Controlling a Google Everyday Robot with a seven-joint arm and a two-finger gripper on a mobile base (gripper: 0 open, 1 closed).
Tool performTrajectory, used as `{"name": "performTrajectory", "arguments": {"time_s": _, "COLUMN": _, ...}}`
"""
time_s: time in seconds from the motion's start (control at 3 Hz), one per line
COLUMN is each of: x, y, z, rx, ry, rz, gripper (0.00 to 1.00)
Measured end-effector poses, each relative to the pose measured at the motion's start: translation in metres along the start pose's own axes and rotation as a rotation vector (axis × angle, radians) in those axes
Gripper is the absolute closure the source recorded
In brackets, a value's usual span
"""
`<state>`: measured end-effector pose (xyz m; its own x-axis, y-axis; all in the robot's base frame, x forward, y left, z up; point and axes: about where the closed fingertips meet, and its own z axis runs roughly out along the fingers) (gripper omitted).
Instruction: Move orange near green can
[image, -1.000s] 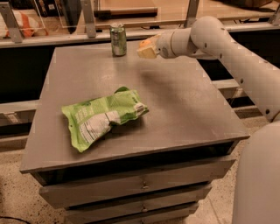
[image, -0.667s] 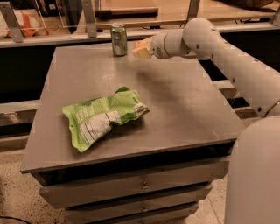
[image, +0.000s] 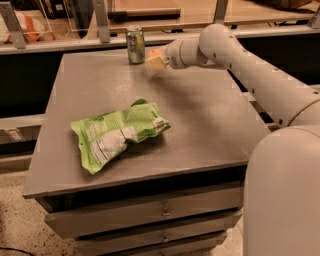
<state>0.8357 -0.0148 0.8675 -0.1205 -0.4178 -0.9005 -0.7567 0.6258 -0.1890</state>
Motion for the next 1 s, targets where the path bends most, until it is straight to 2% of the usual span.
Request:
{"name": "performTrajectory", "arguments": {"time_s": 0.67, "x": 0.006, "y": 0.01, "z": 0.025, "rx": -0.034, "ry": 0.009, "rz": -0.007, "gripper": 1.0}}
{"name": "performTrajectory", "arguments": {"time_s": 1.0, "x": 0.007, "y": 0.012, "z": 0.027, "rx": -0.039, "ry": 0.01, "rz": -0.007, "gripper": 0.83}}
